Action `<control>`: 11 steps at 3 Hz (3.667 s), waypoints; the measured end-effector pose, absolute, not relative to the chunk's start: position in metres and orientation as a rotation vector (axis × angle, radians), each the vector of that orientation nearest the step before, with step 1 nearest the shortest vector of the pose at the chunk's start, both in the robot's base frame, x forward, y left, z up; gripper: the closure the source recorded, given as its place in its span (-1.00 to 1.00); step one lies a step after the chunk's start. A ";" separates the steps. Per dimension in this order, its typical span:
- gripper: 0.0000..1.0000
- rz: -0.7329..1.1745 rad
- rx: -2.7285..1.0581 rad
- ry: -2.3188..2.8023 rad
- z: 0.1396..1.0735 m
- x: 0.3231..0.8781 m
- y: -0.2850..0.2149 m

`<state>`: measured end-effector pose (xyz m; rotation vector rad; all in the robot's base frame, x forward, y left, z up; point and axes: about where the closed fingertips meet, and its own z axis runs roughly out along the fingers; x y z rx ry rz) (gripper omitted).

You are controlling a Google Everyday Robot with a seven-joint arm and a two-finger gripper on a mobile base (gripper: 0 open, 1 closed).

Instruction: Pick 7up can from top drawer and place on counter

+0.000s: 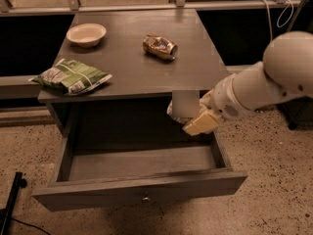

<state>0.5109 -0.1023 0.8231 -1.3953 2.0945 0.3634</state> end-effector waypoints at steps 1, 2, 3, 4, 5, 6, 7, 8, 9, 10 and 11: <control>0.68 0.271 -1.476 2.162 0.858 0.543 -0.114; 0.70 0.198 -1.504 2.284 0.872 0.587 -0.119; 0.60 0.077 -1.621 2.361 0.870 0.636 -0.087; 0.60 0.036 -1.678 2.359 0.858 0.656 -0.070; 0.06 0.088 -1.732 2.267 0.848 0.661 -0.054; -0.41 0.088 -1.732 2.267 0.848 0.661 -0.054; -0.87 0.088 -1.732 2.267 0.848 0.661 -0.054; -1.00 0.088 -1.732 2.267 0.847 0.661 -0.054; -1.00 0.089 -1.732 2.267 0.847 0.661 -0.054; -1.00 0.113 -1.726 2.247 0.849 0.661 -0.055; -1.00 0.011 -1.730 2.149 0.871 0.652 -0.066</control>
Offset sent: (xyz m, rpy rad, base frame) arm 0.1379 0.0211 0.0955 -0.3640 0.1946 0.0423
